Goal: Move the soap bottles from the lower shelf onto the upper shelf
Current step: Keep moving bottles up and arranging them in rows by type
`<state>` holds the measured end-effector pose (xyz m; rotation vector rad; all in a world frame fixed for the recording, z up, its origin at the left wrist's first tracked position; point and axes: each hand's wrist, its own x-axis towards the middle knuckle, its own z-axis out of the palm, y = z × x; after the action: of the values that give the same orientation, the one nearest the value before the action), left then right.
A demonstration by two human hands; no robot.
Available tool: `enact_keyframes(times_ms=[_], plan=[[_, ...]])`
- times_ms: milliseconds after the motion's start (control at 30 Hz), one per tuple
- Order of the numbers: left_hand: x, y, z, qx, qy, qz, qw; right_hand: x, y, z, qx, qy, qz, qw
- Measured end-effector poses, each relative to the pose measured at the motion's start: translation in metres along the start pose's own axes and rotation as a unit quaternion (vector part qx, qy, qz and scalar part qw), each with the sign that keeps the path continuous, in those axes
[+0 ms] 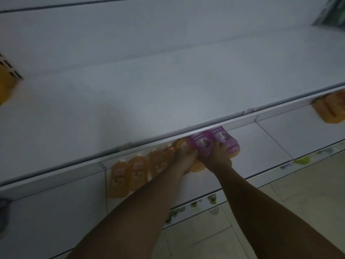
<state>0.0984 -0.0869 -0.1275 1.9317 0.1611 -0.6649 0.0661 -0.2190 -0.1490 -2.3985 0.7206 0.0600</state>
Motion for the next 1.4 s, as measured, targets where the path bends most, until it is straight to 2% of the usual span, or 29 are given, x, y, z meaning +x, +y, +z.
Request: enact_keyframes(times_ms=[233, 333, 467, 567, 667, 800, 933, 1033, 1200, 1400], plan=[[0.058, -0.007, 0.036, -0.131, 0.018, -0.053, 0.99, 0.028, 0.018, 0.019, -0.028, 0.013, -0.036, 0.999], [0.045, 0.004, 0.034, -0.175, -0.028, -0.065, 0.982, 0.031, 0.026, 0.026, -0.03, 0.022, -0.076, 0.996], [0.012, 0.004, 0.021, -0.259, -0.066, -0.09, 0.959, 0.002, 0.031, 0.027, 0.062, 0.032, -0.071, 0.995], [-0.015, -0.01, 0.001, -0.262, -0.073, -0.086, 0.958, -0.039, 0.025, 0.02, 0.131, 0.042, -0.121, 0.983], [-0.053, -0.033, -0.027, -0.278, -0.05, -0.05, 0.958, -0.092, 0.012, 0.026, 0.17, 0.073, -0.167, 0.968], [-0.121, -0.068, -0.085, -0.275, -0.004, 0.033, 0.961, -0.167, -0.019, 0.04, 0.24, 0.013, -0.166, 0.956], [-0.205, -0.119, -0.163, -0.233, 0.062, 0.095, 0.966, -0.25, -0.065, 0.041, 0.344, -0.114, -0.168, 0.917], [-0.271, -0.157, -0.221, -0.212, 0.111, 0.121, 0.963, -0.296, -0.107, 0.046, 0.329, -0.212, -0.204, 0.897], [-0.384, -0.197, -0.305, -0.223, 0.227, 0.154, 0.936, -0.368, -0.192, 0.067, 0.284, -0.306, -0.295, 0.859], [-0.49, -0.223, -0.418, -0.241, 0.332, 0.216, 0.886, -0.474, -0.327, 0.095, 0.293, -0.34, -0.389, 0.804]])
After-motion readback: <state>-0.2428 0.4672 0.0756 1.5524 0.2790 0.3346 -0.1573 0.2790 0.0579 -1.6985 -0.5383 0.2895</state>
